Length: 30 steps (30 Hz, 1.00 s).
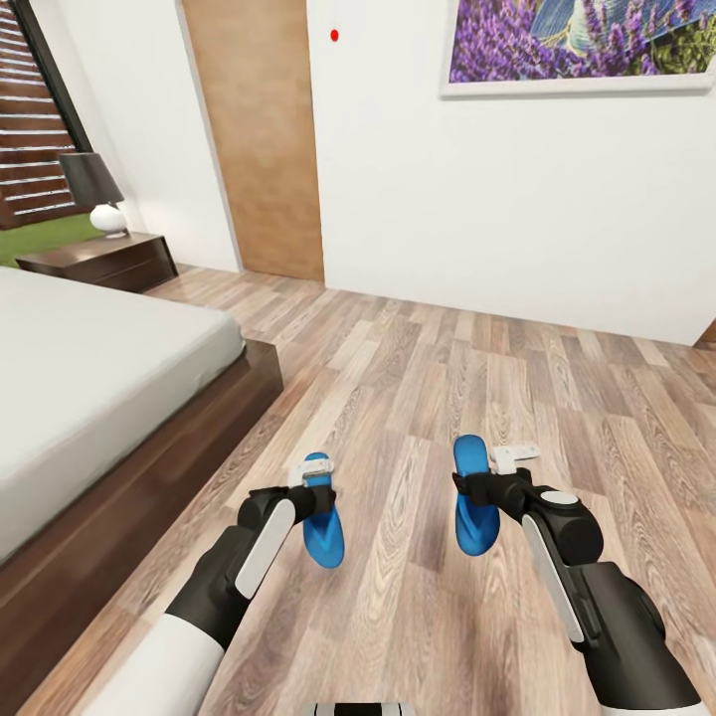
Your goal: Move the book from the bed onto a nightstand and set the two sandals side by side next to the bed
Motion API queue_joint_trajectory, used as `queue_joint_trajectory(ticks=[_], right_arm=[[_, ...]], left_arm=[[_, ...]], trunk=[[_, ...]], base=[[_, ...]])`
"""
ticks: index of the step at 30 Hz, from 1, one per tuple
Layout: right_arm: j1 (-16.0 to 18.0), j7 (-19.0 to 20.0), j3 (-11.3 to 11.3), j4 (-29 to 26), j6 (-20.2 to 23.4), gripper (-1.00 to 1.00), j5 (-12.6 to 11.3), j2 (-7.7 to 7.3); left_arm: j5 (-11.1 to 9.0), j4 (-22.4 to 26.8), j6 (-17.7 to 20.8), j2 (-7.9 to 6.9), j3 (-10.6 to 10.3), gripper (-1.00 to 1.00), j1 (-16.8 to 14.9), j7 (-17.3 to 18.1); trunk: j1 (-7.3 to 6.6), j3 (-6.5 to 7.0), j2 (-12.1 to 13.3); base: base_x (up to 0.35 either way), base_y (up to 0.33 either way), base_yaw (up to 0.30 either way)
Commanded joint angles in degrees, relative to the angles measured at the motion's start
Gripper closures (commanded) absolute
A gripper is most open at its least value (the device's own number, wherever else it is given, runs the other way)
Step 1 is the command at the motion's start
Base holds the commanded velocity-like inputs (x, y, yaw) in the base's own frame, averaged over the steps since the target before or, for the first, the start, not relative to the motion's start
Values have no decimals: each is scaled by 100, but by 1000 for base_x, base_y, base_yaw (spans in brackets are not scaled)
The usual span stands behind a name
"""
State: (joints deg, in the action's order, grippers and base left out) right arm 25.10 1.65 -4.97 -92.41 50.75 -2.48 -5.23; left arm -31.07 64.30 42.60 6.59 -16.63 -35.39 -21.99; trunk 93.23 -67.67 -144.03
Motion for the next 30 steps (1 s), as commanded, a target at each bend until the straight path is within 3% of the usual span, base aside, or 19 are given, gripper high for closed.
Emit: queue_joint_trajectory(ticks=[1, 11, 17, 21, 25, 26, 30], right_arm=[[4, -7, -4, -5, 27, 100, -25, -4], [4, 1, 1, -5, 47, 100, -25, -13], [4, 2, 20, -5, 47, 100, -25, -15], [4, 2, 13, -5, 48, 100, -25, 17], [4, 2, 7, -5, 48, 100, -25, 29], [4, 2, 14, -5, 48, 100, -25, 30], [-2, 0, 30, -4, 48, 100, -27, 11]], left_arm=[[-58, 13, 17, -1, -9, 100, -1, -58], [-57, -28, 45, 0, -18, 100, 5, -53], [-62, -82, 10, 16, -45, 100, 12, -67], [-65, -261, -31, 27, -180, 100, 11, -41], [-72, -668, -282, 53, -229, 100, -25, -23], [-75, -801, -690, 49, -235, 100, 104, -31], [-108, -853, -988, 32, -150, 100, 321, -34]], trunk=[[-3, 18, 0], [-29, 239, 13], [-29, 239, 13], [-29, 239, 13], [-29, 239, 13], [-29, 239, 13], [-29, 239, 13]], base=[[12, -3, 0], [3, -1, 0], [0, 0, 0], [68, 0, 0], [271, 0, 0], [314, 0, 0], [324, 0, 0]])
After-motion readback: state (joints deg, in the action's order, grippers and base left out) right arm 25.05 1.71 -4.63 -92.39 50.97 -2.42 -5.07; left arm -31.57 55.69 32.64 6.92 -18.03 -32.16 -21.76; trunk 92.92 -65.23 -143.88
